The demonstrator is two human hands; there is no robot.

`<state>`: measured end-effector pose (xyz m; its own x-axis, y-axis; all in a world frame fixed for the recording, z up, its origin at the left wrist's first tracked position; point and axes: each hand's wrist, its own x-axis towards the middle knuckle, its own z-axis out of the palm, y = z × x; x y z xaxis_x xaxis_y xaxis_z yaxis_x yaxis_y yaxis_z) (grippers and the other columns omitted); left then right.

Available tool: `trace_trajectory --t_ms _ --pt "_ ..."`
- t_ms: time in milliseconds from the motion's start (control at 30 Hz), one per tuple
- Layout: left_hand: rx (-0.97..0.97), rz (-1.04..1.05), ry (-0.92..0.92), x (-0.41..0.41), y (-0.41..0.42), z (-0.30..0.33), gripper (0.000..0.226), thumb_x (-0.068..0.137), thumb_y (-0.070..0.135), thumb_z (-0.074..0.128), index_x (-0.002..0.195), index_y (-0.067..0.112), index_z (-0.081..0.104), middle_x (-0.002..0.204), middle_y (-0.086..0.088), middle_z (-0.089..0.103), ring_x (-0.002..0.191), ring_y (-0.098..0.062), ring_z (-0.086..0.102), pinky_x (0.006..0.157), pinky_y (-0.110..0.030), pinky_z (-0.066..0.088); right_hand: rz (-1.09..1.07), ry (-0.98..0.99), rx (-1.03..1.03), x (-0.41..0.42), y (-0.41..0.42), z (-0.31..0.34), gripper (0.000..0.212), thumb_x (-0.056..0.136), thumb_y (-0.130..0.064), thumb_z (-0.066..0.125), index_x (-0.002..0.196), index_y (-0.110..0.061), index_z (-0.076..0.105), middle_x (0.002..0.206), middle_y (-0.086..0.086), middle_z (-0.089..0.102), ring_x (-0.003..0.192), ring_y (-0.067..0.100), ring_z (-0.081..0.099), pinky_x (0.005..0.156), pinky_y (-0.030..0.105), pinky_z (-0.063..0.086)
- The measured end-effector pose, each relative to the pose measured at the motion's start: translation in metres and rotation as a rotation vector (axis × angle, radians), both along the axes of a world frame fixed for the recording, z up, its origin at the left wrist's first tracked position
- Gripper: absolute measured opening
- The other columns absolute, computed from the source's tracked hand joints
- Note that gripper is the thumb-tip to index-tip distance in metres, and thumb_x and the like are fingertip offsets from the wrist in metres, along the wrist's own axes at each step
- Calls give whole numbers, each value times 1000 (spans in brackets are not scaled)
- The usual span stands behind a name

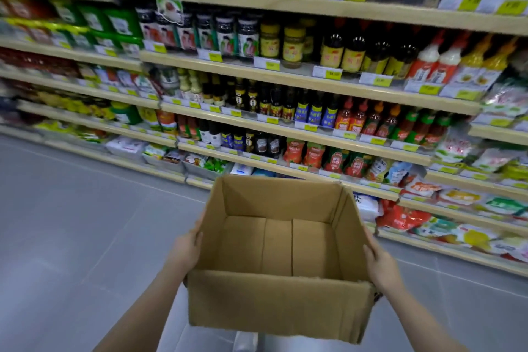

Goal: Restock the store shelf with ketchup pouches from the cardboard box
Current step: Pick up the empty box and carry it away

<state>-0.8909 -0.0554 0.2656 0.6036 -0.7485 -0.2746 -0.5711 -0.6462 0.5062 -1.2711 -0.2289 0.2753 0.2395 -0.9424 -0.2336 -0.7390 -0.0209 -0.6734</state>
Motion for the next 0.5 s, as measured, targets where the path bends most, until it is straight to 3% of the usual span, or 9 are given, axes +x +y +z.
trace_trajectory --t_ms 133,267,333,433,500 --pt "-98 89 2 17 44 18 51 99 13 33 146 26 21 134 -16 52 117 -38 52 98 -42 41 106 -26 -13 39 9 19 48 97 -14 38 142 -30 31 134 10 54 111 32 57 80 32 44" --pt "-119 169 -46 43 84 31 51 99 14 34 146 29 21 125 -19 59 108 -39 58 87 -38 45 219 -85 -66 80 27 33 48 97 -10 38 142 -25 31 148 1 35 134 22 37 101 30 35" --pt "-133 194 -64 62 99 36 51 99 14 33 146 29 20 123 -20 60 106 -38 58 84 -38 45 247 -96 -82 105 35 40 48 97 -10 38 141 -26 31 147 0 36 132 22 39 98 29 36" --pt "-144 211 -45 99 122 41 51 99 14 31 146 28 19 128 -18 57 113 -37 55 92 -39 43 236 -60 -52 149 49 43 47 98 -14 37 141 -31 30 140 0 47 111 28 57 75 29 42" --pt "-163 215 -39 131 138 40 52 99 12 32 146 27 17 127 -18 57 112 -37 55 92 -38 43 261 -59 -53 184 58 39 49 97 -14 37 142 -32 28 139 0 48 108 29 59 70 28 40"
